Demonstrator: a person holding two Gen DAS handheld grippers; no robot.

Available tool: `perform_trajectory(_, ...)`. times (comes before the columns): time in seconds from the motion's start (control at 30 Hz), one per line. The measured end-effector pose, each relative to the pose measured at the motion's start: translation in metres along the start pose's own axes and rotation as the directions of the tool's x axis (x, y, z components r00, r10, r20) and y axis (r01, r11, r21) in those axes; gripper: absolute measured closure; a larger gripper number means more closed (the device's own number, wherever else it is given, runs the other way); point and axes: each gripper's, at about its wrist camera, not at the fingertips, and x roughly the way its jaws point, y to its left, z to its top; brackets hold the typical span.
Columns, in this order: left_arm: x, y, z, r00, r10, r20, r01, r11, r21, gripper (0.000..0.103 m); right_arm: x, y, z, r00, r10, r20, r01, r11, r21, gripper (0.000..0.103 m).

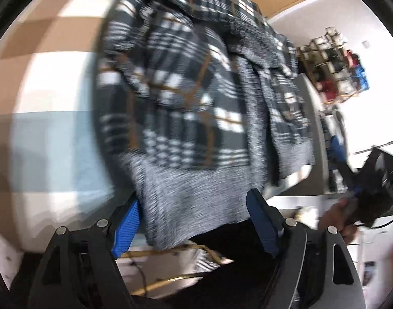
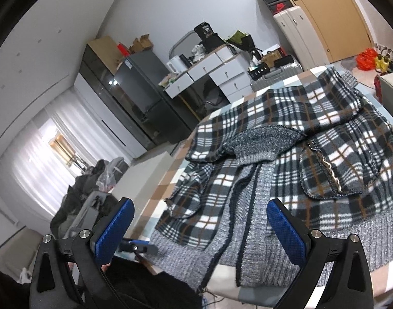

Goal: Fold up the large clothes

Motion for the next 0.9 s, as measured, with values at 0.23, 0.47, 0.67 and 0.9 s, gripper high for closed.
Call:
perform_trajectory(0.23,-0.006,-0.019,0.021,0.986,-0.165,0.022,0.164,0.986,0.005,0.028,0.001,-0.002,-0.001,0.999,-0.038,-0.026,0.038,0.999,-0.024,0.000)
perform_trajectory(0.47,-0.001,-0.027,0.038,0.970,-0.244,-0.008,0.244,0.969,-0.025,0.028,0.040,0.026,-0.028,0.969,-0.102,-0.225,0.046,0.970,-0.241,0.000)
perform_trajectory(0.67,-0.001,-0.013,0.038,0.965,-0.262,-0.019,0.261,0.965,-0.032,0.028,0.087,0.052,-0.055,0.925,-0.043,-0.377,-0.065,0.961,-0.270,0.000)
perform_trajectory(0.9,-0.004,0.018,0.042,0.926,-0.376,-0.023,0.372,0.923,-0.097,0.028,0.133,0.074,-0.068,0.902,-0.037,-0.430,-0.085,0.961,-0.262,0.000)
